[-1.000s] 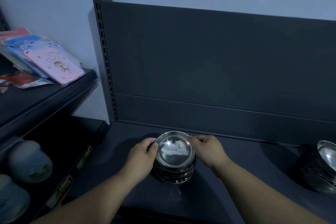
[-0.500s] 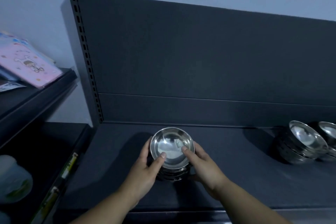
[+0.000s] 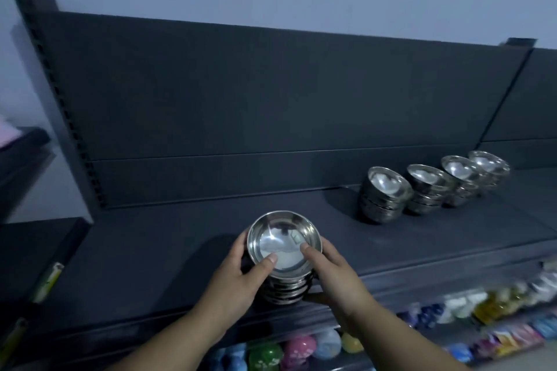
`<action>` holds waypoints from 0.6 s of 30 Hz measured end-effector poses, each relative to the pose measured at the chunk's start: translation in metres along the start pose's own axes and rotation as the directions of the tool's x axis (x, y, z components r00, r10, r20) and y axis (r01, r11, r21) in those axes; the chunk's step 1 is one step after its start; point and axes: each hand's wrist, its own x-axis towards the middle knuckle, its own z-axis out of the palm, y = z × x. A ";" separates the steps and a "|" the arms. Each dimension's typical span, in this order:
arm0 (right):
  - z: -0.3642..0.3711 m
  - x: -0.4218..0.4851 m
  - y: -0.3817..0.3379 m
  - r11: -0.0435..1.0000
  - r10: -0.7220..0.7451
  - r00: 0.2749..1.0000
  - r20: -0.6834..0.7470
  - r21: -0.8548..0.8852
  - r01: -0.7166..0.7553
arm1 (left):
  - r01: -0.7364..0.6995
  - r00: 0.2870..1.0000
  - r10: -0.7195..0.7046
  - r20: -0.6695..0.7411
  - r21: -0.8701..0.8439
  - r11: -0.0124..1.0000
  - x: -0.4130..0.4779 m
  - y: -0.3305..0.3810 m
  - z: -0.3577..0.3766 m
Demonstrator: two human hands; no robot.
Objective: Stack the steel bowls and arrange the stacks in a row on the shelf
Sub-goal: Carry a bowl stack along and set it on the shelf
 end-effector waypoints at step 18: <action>-0.408 -0.269 0.069 0.984 0.075 0.791 -0.607 0.173 0.040 | -0.057 0.740 0.019 0.673 0.034 0.998 -0.144 0.065 0.447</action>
